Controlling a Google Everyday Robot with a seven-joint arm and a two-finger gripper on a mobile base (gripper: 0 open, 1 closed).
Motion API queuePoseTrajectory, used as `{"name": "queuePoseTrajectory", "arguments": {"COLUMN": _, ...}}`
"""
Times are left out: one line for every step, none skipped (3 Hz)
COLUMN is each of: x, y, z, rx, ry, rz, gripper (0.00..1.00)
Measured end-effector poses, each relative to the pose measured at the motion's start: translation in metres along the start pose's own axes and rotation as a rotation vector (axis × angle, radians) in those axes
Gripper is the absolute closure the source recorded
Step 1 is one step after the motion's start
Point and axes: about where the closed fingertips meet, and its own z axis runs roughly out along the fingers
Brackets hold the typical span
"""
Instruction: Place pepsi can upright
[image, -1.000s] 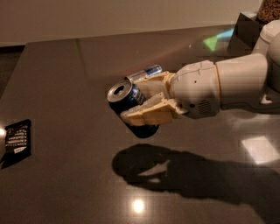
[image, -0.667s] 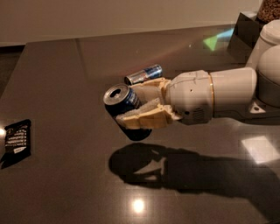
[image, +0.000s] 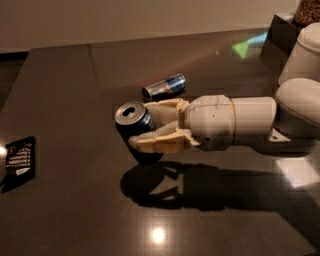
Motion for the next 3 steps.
{"name": "queuePoseTrajectory", "arguments": {"x": 0.009, "y": 0.001, "z": 0.004, "rx": -0.032, "ry": -0.052, "rz": 0.000, "gripper": 1.00}}
{"name": "queuePoseTrajectory", "arguments": {"x": 0.021, "y": 0.003, "z": 0.005, "rx": -0.055, "ry": -0.076, "rz": 0.018, "gripper": 1.00}}
{"name": "queuePoseTrajectory", "arguments": {"x": 0.032, "y": 0.007, "z": 0.005, "rx": -0.089, "ry": -0.121, "rz": 0.060, "gripper": 1.00}}
